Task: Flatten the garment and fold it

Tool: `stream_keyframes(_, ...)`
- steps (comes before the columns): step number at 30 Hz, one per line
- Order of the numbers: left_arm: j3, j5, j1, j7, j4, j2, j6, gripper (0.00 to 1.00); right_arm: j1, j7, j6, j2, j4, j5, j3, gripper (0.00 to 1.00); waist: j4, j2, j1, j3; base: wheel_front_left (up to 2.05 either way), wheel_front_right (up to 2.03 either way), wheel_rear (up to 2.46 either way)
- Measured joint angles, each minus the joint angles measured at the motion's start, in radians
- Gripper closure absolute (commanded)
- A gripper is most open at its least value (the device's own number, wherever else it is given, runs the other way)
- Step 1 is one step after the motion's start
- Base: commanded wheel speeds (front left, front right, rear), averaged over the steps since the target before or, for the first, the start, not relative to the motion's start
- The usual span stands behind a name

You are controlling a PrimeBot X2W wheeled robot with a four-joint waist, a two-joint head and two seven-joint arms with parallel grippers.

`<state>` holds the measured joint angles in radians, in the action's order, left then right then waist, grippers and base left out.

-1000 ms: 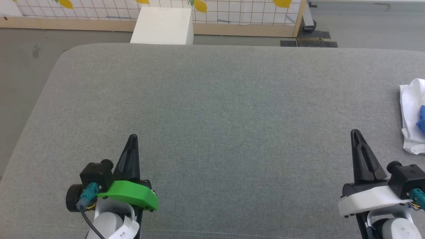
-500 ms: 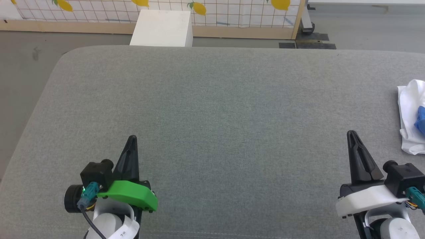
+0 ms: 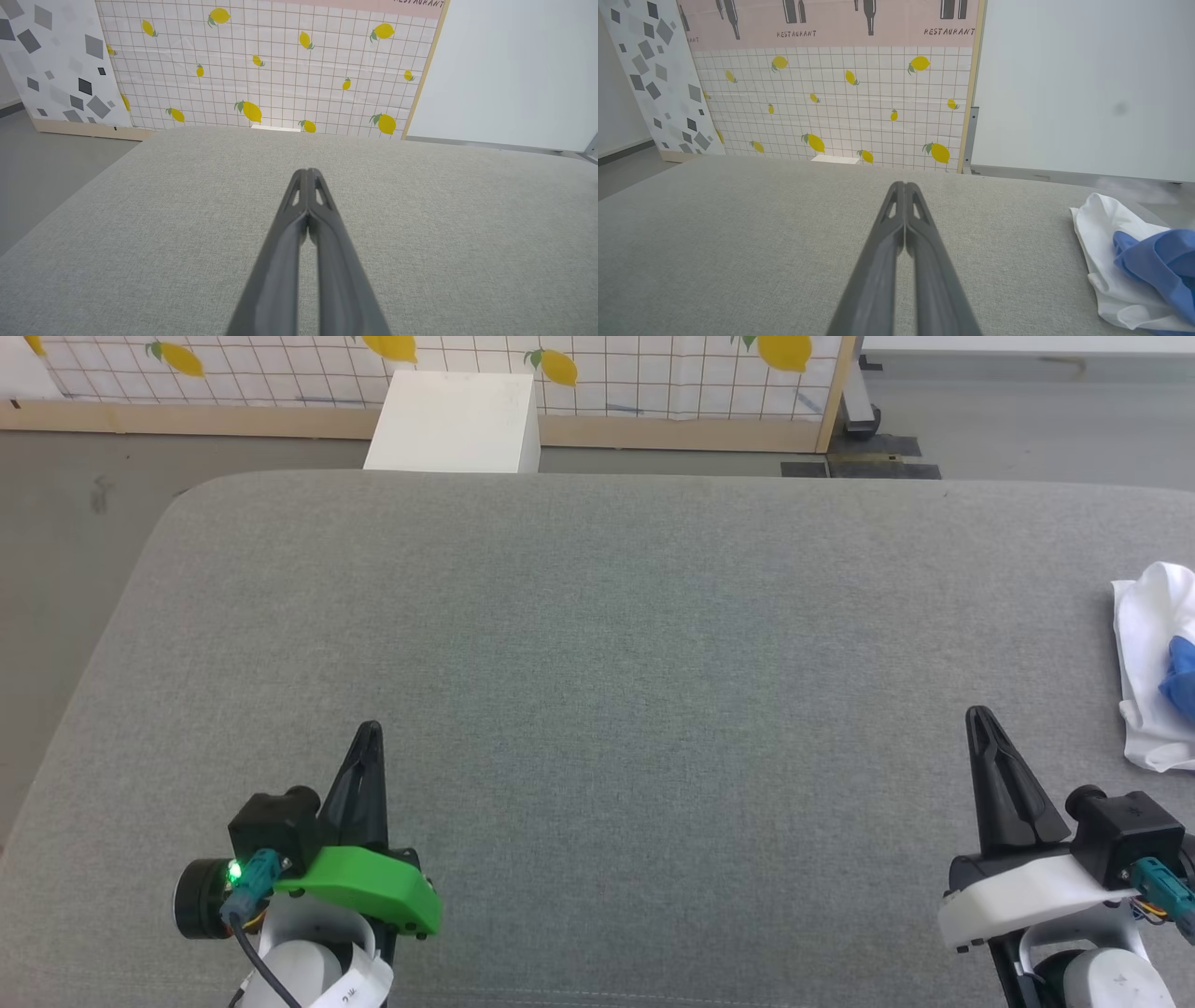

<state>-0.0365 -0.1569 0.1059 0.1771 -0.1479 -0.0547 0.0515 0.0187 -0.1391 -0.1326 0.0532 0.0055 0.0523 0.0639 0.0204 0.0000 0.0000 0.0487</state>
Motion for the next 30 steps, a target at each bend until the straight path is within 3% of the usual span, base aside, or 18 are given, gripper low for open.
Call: stream_keyframes(30, 0.015, 0.061, -0.035, -0.071, 0.058, 0.0, -0.019, 1.0, 0.0, 0.056, 0.0, 0.0, 0.0, -0.018, -0.025, 1.0, -0.008, 0.0, 0.0, -0.019, 0.0, 0.0, 0.0)
